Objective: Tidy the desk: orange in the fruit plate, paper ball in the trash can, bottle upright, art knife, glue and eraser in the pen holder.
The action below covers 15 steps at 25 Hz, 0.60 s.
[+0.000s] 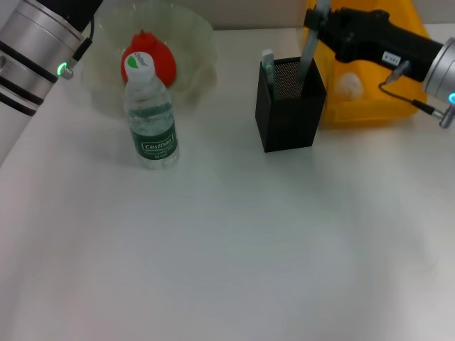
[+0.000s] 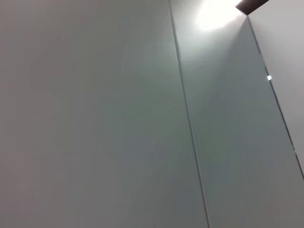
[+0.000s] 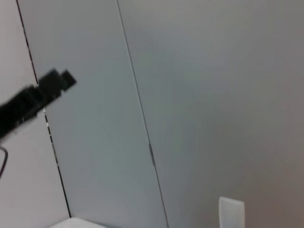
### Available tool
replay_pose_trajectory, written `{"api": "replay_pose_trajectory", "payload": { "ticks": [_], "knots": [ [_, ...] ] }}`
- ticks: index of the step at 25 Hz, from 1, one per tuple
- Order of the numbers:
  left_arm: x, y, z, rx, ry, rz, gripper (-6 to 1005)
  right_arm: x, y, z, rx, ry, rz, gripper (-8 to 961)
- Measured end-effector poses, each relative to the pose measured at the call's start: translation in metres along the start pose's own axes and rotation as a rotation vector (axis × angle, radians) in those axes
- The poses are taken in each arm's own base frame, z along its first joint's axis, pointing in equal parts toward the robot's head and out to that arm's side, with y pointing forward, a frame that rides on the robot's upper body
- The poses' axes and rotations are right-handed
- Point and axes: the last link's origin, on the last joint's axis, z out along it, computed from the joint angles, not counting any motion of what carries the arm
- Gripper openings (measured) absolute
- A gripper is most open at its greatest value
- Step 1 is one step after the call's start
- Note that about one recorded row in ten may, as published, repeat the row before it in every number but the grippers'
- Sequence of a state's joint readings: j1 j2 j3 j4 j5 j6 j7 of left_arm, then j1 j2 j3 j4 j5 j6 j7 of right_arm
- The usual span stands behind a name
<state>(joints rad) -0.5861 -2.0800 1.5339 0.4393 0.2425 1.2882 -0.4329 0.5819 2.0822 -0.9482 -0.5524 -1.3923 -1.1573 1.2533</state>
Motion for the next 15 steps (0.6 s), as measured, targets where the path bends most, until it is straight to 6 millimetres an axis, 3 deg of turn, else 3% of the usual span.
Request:
{"api": "replay_pose_trajectory", "payload": {
  "ticks": [9,15],
  "knots": [
    [0.000,0.006,-0.002,-0.031,0.012,0.033,833,0.017,0.001,0.005,0.031,0.032,0.036,162],
    [-0.003,0.008,-0.003,-0.039,-0.003,0.048,833,0.016,0.005,0.029,0.024,0.060,0.005,167]
  ]
}}
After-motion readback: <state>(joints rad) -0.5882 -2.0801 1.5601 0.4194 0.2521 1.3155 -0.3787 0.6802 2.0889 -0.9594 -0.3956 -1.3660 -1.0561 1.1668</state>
